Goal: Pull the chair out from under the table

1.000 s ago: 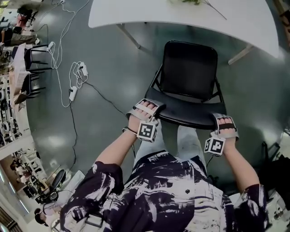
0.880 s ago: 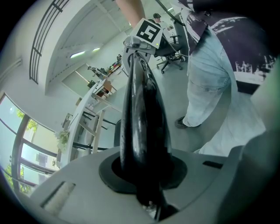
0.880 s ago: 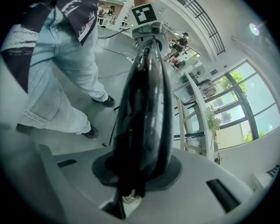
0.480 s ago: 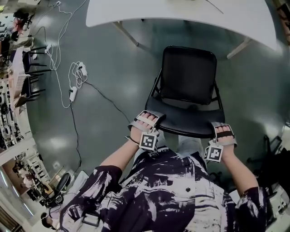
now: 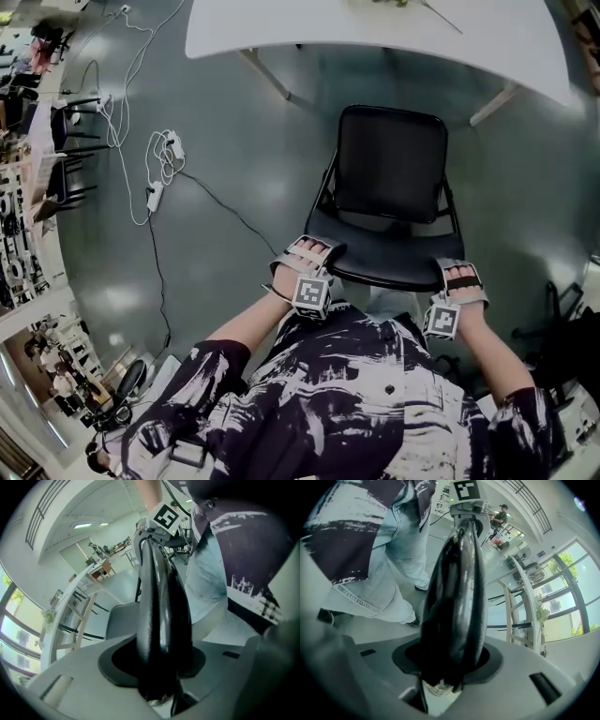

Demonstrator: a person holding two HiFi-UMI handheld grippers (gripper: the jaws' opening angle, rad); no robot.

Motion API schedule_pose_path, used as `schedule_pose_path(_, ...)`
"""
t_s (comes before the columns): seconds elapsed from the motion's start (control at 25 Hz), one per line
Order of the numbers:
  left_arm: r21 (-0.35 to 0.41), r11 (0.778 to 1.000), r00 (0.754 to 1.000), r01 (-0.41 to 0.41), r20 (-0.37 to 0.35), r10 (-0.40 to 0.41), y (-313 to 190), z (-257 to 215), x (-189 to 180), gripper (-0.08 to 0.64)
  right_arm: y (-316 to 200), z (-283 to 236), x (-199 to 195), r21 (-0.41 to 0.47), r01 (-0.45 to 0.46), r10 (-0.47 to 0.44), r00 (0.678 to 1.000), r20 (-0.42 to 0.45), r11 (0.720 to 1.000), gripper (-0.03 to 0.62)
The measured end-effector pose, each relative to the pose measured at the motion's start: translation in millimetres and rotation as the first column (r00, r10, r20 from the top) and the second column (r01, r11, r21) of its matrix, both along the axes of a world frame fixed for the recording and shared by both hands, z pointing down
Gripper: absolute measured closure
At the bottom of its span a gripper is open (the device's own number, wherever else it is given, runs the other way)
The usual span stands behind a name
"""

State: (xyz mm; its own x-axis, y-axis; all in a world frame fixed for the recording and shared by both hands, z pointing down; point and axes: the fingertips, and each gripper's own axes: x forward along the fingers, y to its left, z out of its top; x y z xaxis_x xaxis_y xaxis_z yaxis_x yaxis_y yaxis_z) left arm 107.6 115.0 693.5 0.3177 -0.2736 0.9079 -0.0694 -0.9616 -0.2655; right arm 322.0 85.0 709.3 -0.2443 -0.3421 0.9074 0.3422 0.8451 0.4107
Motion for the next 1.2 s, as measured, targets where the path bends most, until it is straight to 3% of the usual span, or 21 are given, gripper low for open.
schedule_pose_path(0.08,-0.083,0.996,1.0,-0.026,0.0,0.026,6.3,0.4,-2.0,0.38,1.5,-5.3,2.9,-0.042,0.029,-0.029,0.999,-0.017,0.999,0.41)
schedule_pose_path(0.2,-0.202,0.974,0.995,-0.098,-0.007,0.099,13.2,-16.7,-6.6,0.34,9.9,-23.3,12.6,-0.186,0.073,-0.083,0.995,-0.05,0.98,0.403)
schedule_pose_path(0.28,-0.31,0.941,0.991,-0.136,-0.032,0.133,18.7,-35.4,-16.0,0.331,17.1,-42.6,21.1,-0.32,0.063,-0.094,0.992,-0.083,0.945,0.4)
schedule_pose_path(0.36,-0.437,0.885,0.987,-0.161,-0.06,0.15,22.4,-58.5,-29.1,0.355,17.2,-68.7,27.6,-0.447,0.024,-0.086,0.989,-0.119,0.894,0.43)
schedule_pose_path(0.44,-0.526,0.838,0.989,-0.146,-0.1,0.11,10.9,-88.0,-38.4,0.475,3.5,-99.9,22.5,-0.538,-0.05,-0.015,0.993,-0.115,0.841,0.485)
schedule_pose_path(0.48,-0.539,0.833,0.989,-0.124,-0.139,0.057,-4.3,-105.4,-38.4,0.479,-11.9,-116.5,12.4,-0.557,-0.087,0.052,0.995,-0.079,0.826,0.492)
schedule_pose_path(0.52,-0.53,0.843,0.98,-0.094,-0.197,-0.014,-25.4,-124.5,-34.8,0.48,-33.3,-133.7,-2.7,-0.561,-0.123,0.138,0.99,-0.015,0.819,0.504)
schedule_pose_path(0.56,-0.506,0.861,0.956,-0.056,-0.275,-0.099,-51.4,-145.1,-29.0,0.489,-59.6,-152.0,-21.4,-0.557,-0.157,0.238,0.968,0.075,0.815,0.522)
schedule_pose_path(0.6,-0.471,0.882,0.912,-0.008,-0.366,-0.186,-81.0,-167.3,-22.4,0.493,-89.0,-172.0,-41.7,-0.554,-0.191,0.342,0.922,0.183,0.81,0.525)
schedule_pose_path(0.64,-0.431,0.901,0.846,0.046,-0.463,-0.265,-111.6,-190.7,-16.3,0.502,-119.5,-194.5,-61.6,-0.557,-0.221,0.441,0.847,0.297,0.8,0.534)
schedule_pose_path(0.72,-0.366,0.917,0.677,0.161,-0.635,-0.372,-167.0,-237.4,-8.6,0.51,-175.9,-248.0,-95.1,-0.582,-0.254,0.588,0.633,0.504,0.773,0.54)
schedule_pose_path(0.8,-0.318,0.91,0.514,0.266,-0.752,-0.413,-209.1,-279.6,-5.6,0.515,-219.5,-305.3,-118.8,-0.584,-0.25,0.631,0.415,0.656,0.772,0.554)
schedule_pose_path(0.84,-0.296,0.904,0.449,0.309,-0.792,-0.413,-225.9,-297.6,-5.2,0.52,-235.7,-330.0,-127.4,-0.564,-0.249,0.617,0.338,0.711,0.787,0.559)
schedule_pose_path(0.88,-0.275,0.896,0.396,0.349,-0.823,-0.407,-241.0,-312.9,-5.4,0.52,-248.7,-350.5,-134.5,-0.536,-0.253,0.592,0.285,0.754,0.805,0.561)
schedule_pose_path(0.96,-0.236,0.88,0.328,0.413,-0.863,-0.385,-266.8,-336.5,-6.1,0.525,-268.5,-379.8,-145.4,-0.483,-0.272,0.542,0.22,0.811,0.832,0.566)
schedule_pose_path(1.08,-0.186,0.863,0.285,0.47,-0.893,-0.348,-293.9,-361.3,-6.9,0.531,-291.0,-403.4,-152.3,-0.454,-0.316,0.512,0.128,0.849,0.833,0.568)
schedule_pose_path(1.2,-0.15,0.851,0.245,0.503,-0.92,-0.306,-310.2,-383.9,-9.4,0.541,-306.3,-409.6,-147.8,-0.473,-0.367,0.521,0.039,0.853,0.801,0.575)
